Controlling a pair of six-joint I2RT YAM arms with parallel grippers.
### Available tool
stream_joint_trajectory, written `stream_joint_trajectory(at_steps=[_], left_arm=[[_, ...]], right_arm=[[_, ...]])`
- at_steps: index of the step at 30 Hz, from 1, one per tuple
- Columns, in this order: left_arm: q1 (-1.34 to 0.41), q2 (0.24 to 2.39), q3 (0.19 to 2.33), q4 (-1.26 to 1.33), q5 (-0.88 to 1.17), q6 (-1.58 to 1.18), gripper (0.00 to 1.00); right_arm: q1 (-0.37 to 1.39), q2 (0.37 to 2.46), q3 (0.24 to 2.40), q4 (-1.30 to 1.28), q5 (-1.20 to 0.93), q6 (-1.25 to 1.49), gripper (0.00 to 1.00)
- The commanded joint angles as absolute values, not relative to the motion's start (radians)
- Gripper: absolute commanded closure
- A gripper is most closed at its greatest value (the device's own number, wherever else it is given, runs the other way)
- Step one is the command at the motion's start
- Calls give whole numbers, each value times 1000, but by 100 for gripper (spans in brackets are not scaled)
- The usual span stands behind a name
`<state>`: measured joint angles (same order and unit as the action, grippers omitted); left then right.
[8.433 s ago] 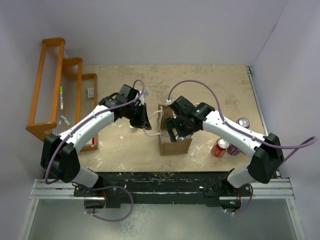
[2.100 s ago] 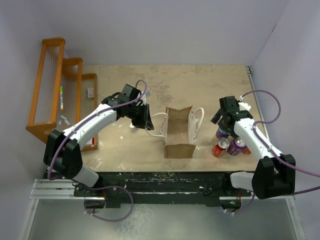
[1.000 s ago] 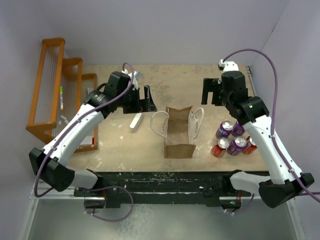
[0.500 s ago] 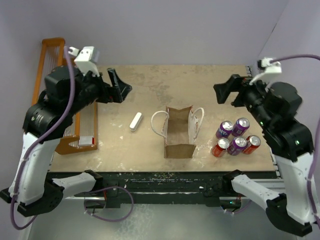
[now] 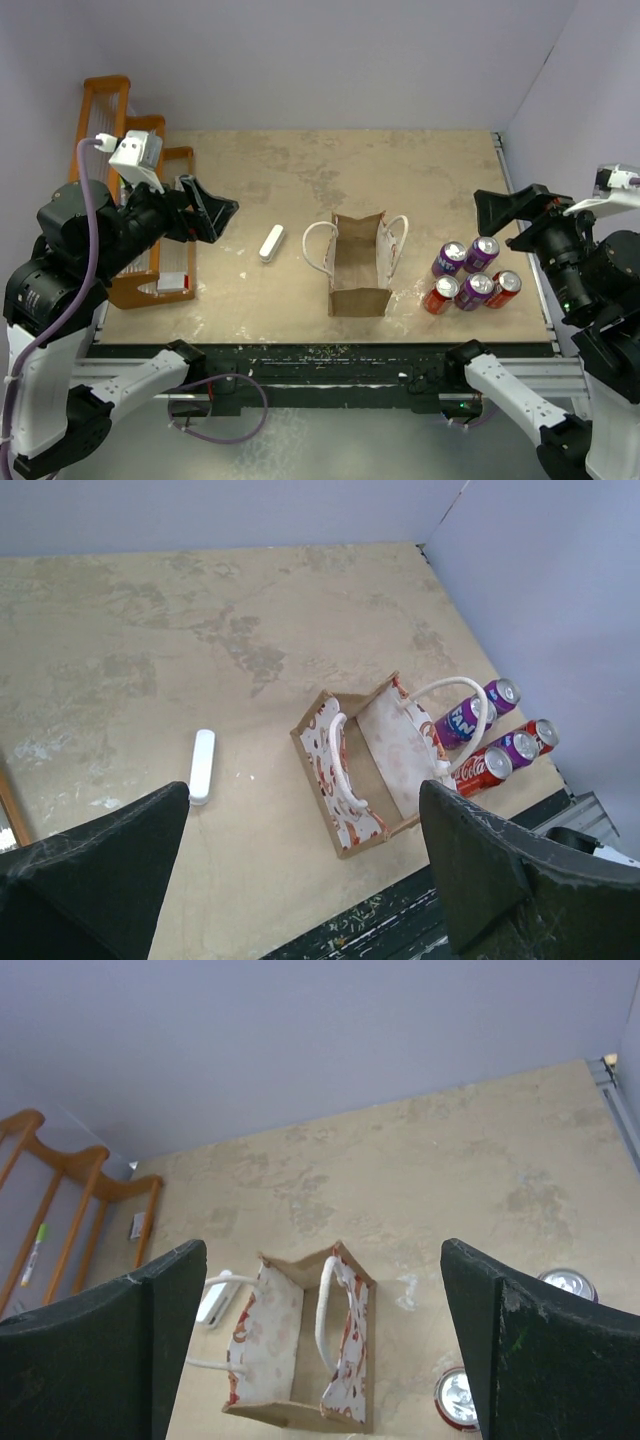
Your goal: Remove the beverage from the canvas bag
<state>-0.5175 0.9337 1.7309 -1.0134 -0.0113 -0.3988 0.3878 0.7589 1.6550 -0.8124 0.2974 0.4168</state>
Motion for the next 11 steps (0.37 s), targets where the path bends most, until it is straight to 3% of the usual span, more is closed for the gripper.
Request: stream_joint_trajectory(at_steps=[1,11], left_arm=[[-515,950,1730,-988,-7,-354,1],[-515,958,1710,-959,-28,-330,1]], right_arm=[[390,779,1685,-854,382,479,0],[390,849,1701,-858,438,470,0]])
